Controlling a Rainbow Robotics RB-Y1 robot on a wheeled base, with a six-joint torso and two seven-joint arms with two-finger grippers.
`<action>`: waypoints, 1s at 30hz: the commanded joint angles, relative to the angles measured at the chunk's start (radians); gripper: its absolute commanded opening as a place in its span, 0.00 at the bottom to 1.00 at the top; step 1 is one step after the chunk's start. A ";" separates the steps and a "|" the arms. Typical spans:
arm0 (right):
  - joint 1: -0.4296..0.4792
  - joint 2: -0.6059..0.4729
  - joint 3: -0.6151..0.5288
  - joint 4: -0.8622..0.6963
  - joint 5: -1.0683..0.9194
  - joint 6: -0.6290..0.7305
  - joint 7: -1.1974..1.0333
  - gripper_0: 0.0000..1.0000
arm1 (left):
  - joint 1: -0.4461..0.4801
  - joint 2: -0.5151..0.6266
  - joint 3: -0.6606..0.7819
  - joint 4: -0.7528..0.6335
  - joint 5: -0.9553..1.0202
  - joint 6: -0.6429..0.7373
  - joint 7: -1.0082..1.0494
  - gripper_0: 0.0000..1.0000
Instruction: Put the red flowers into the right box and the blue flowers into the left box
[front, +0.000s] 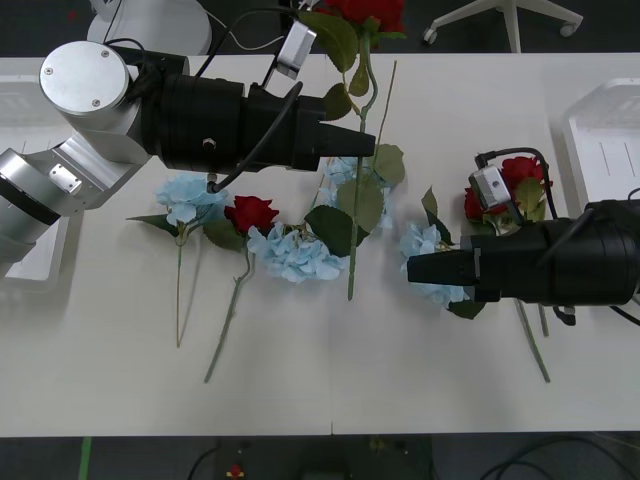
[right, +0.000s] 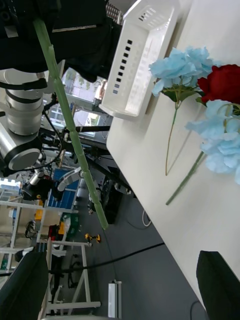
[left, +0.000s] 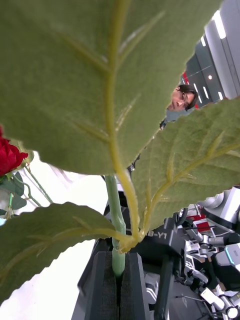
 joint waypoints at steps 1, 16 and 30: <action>0.009 0.090 -0.001 -0.029 0.064 -0.029 -0.004 0.86 | 0.004 -0.017 -0.002 -0.032 0.014 -0.009 0.024 0.00; 0.013 0.309 0.007 -0.026 0.197 -0.122 -0.061 0.85 | 0.004 -0.017 -0.002 -0.032 0.014 -0.009 0.024 0.00; 0.012 0.327 0.007 -0.026 0.199 -0.131 -0.107 0.07 | 0.004 -0.017 -0.002 -0.032 0.014 -0.009 0.024 0.00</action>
